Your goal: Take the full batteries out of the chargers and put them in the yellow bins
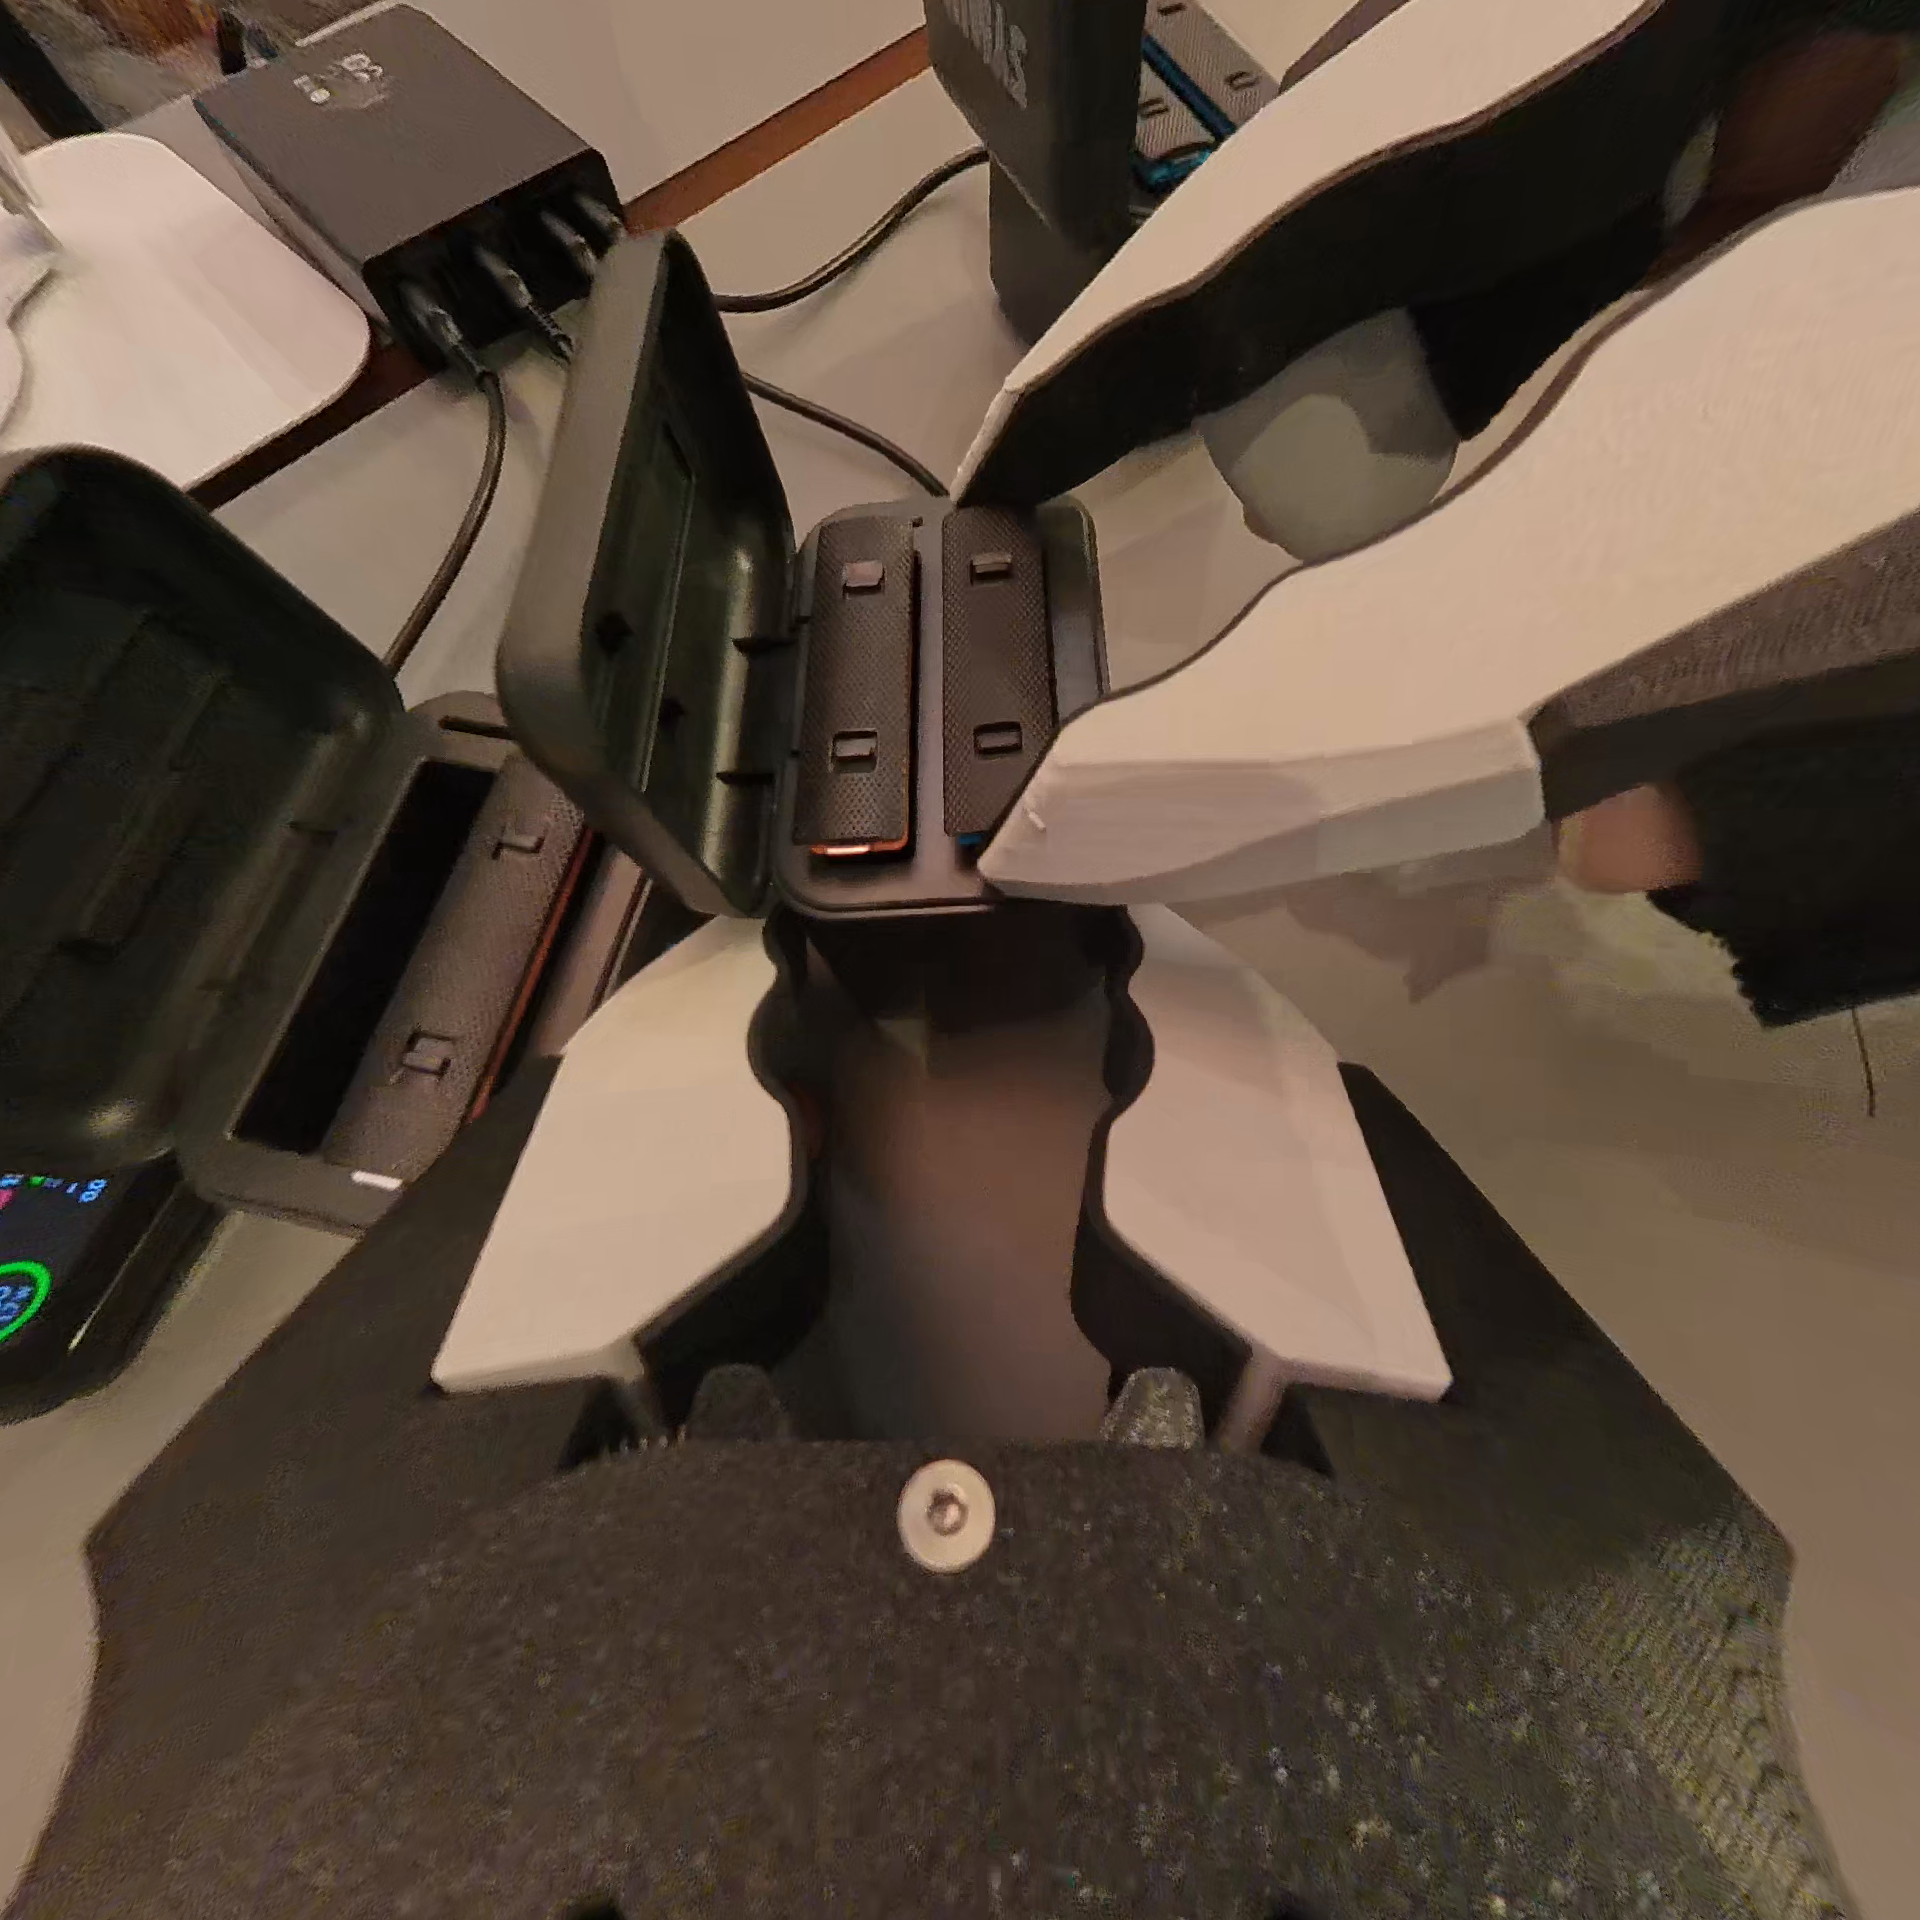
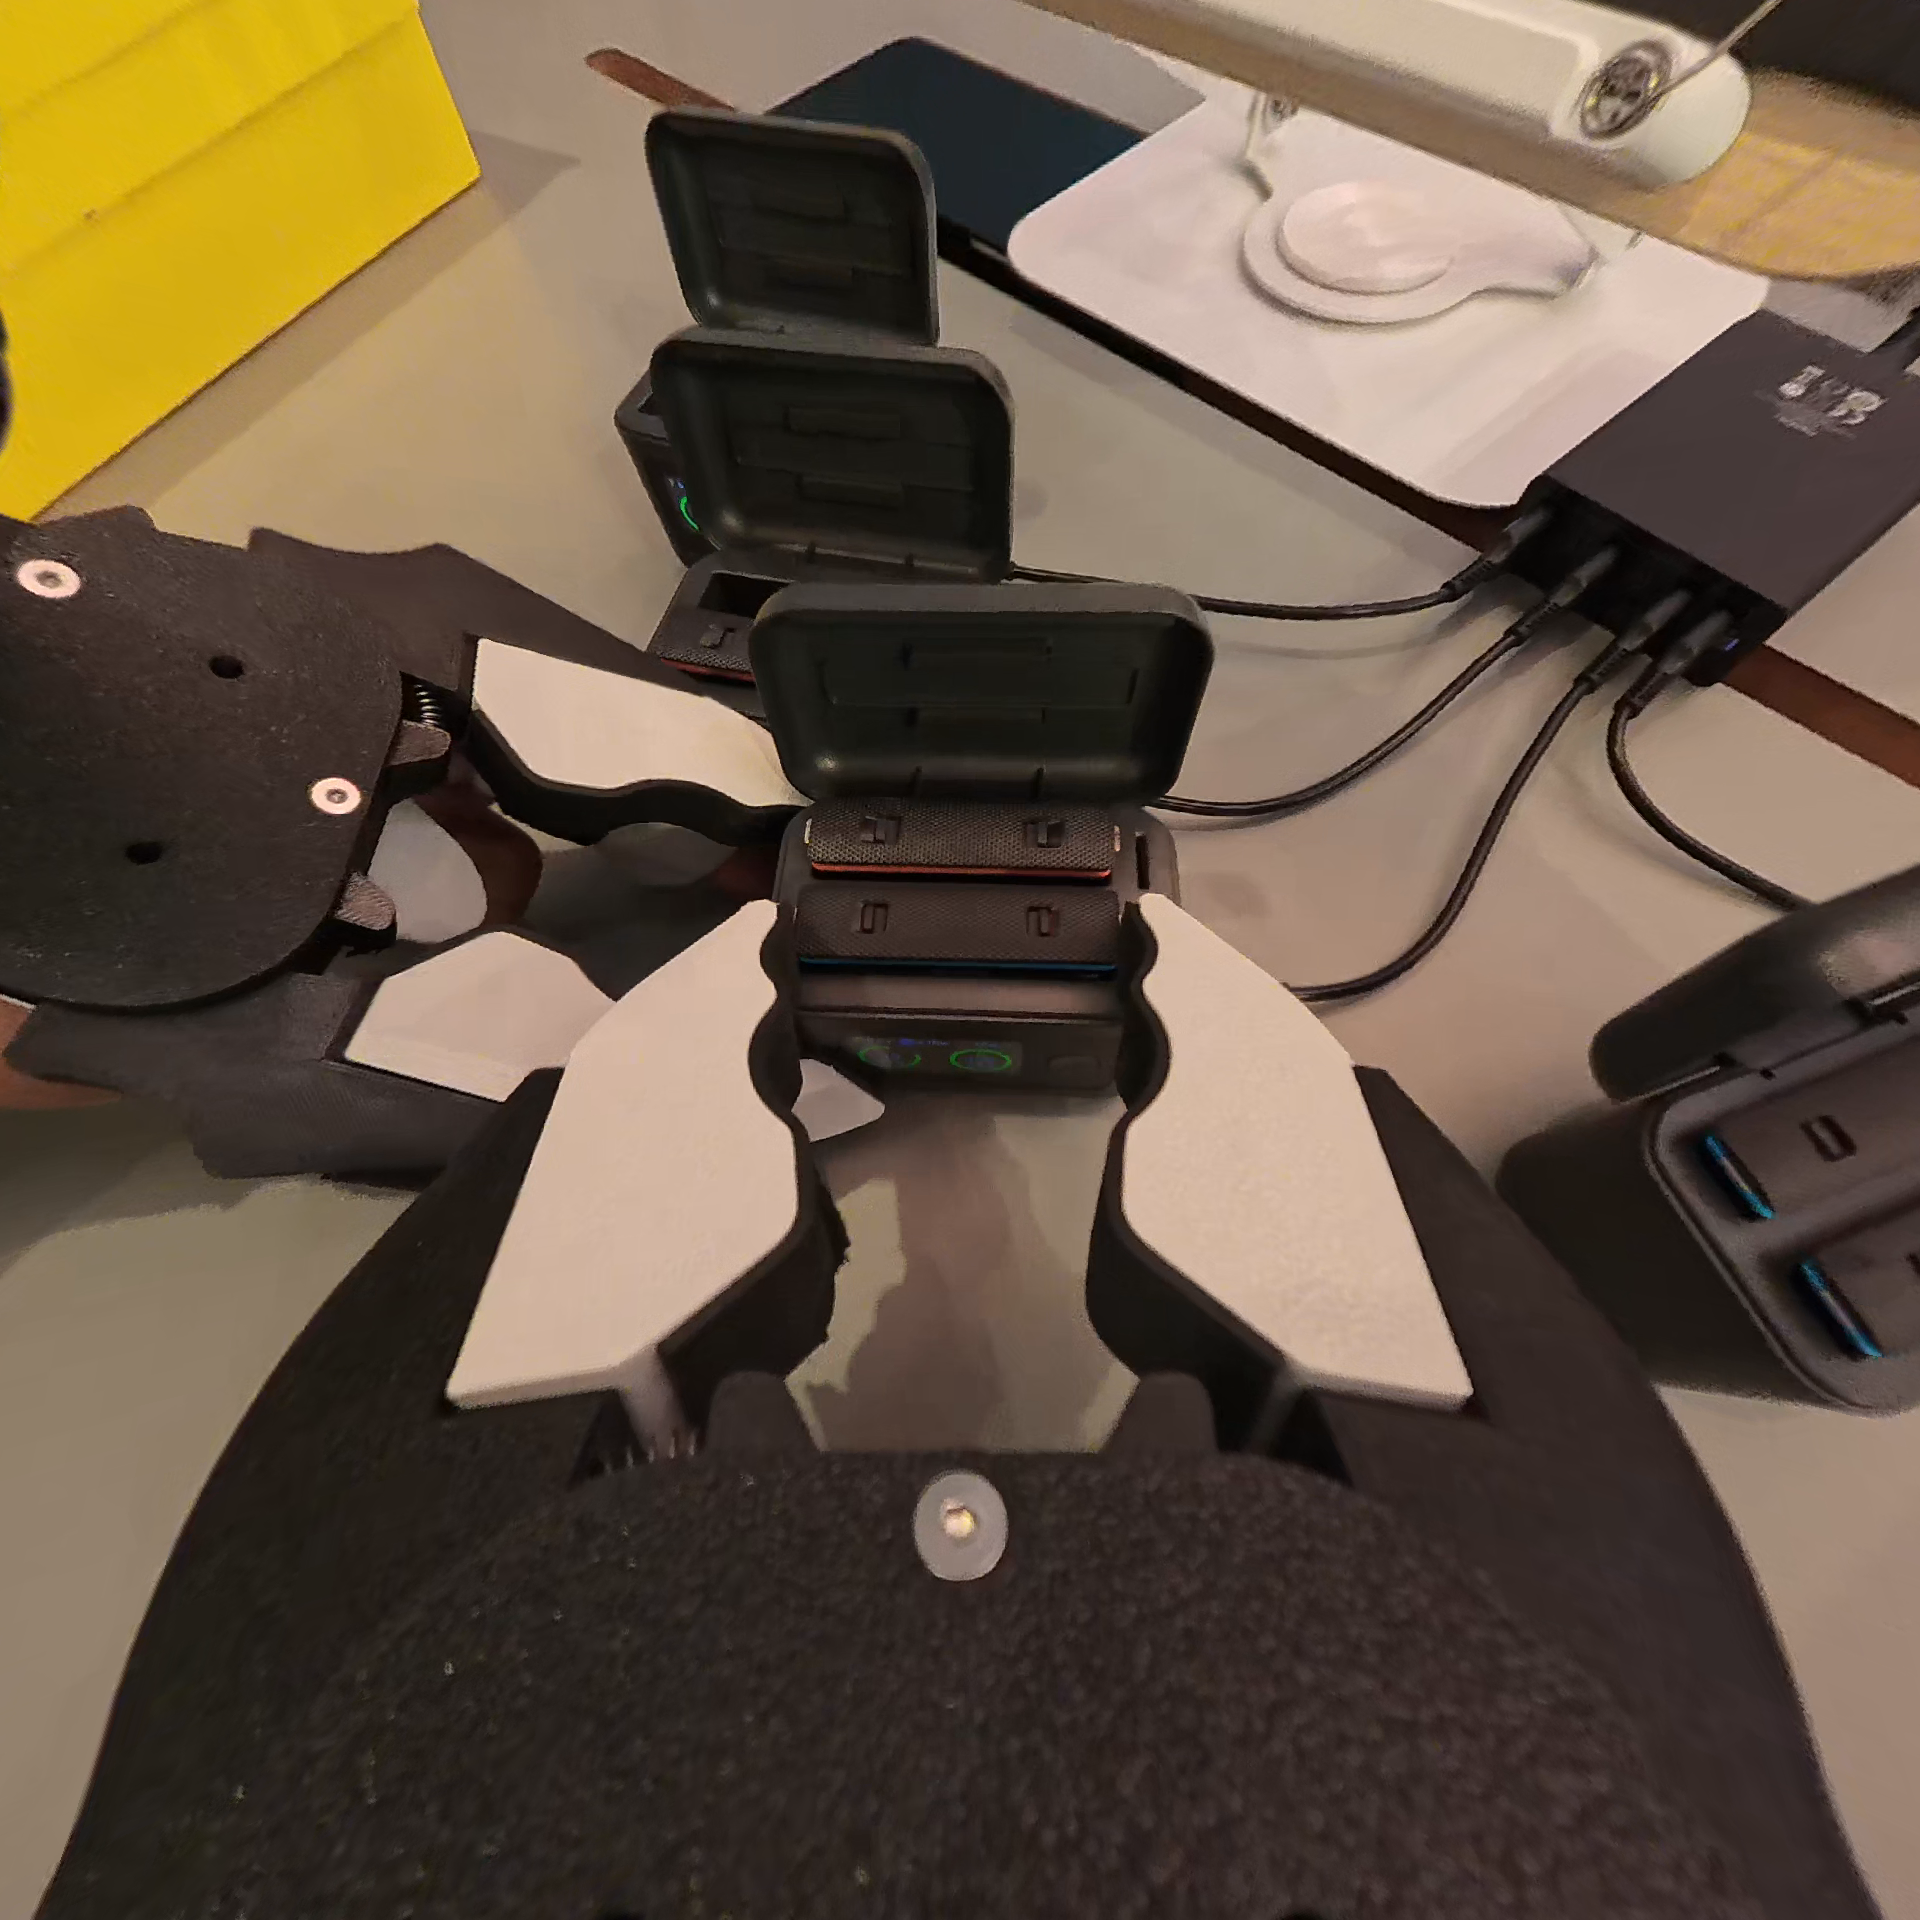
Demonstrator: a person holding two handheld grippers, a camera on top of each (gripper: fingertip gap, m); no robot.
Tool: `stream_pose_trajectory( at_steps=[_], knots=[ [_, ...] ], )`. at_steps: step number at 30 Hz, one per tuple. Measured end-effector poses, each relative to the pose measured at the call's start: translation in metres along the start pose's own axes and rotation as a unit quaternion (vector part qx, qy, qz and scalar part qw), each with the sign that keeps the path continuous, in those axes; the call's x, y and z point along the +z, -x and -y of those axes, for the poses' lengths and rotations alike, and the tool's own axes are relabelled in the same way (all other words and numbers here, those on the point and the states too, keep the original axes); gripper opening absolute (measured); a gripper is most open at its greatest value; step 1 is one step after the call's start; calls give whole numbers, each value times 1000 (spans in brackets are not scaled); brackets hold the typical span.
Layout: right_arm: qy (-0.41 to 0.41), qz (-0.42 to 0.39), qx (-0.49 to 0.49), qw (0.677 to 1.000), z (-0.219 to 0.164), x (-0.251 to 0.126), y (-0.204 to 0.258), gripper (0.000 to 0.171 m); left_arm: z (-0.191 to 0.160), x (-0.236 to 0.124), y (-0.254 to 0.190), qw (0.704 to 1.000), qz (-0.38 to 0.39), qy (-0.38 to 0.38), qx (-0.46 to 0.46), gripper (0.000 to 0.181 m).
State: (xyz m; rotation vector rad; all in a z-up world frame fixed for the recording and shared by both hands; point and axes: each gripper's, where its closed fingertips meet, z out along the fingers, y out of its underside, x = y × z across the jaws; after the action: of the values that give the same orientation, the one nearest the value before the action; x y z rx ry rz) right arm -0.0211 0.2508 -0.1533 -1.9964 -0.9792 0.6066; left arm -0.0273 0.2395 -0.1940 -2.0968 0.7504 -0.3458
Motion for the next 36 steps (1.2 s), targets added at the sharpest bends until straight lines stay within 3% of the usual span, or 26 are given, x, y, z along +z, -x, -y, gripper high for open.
stream_pose_trajectory(
  at_steps=[8, 14, 22, 27, 36],
  knots=[
    [33, 54, 33, 997, 2, -3, 3, 58, -3, 0, -1, 1000, -12, 11, -9, 56],
    [-3, 103, 78, 992, 12, -14, 2, 58, -3, 0, -1, 1000, -14, 12, -14, 56],
    [13, 66, 29, 997, 2, -6, 5, 65, -3, 1, -1, 1000, -8, 11, -5, 56],
    [21, 1, -43, 999, -4, -2, 3, 63, -4, 1, -1, 1000, 2, 11, 6, 55],
    [-15, -22, -26, 999, -3, -2, 1, 57, -5, 1, 0, 1000, 1, 11, 15, 55]
  ],
)
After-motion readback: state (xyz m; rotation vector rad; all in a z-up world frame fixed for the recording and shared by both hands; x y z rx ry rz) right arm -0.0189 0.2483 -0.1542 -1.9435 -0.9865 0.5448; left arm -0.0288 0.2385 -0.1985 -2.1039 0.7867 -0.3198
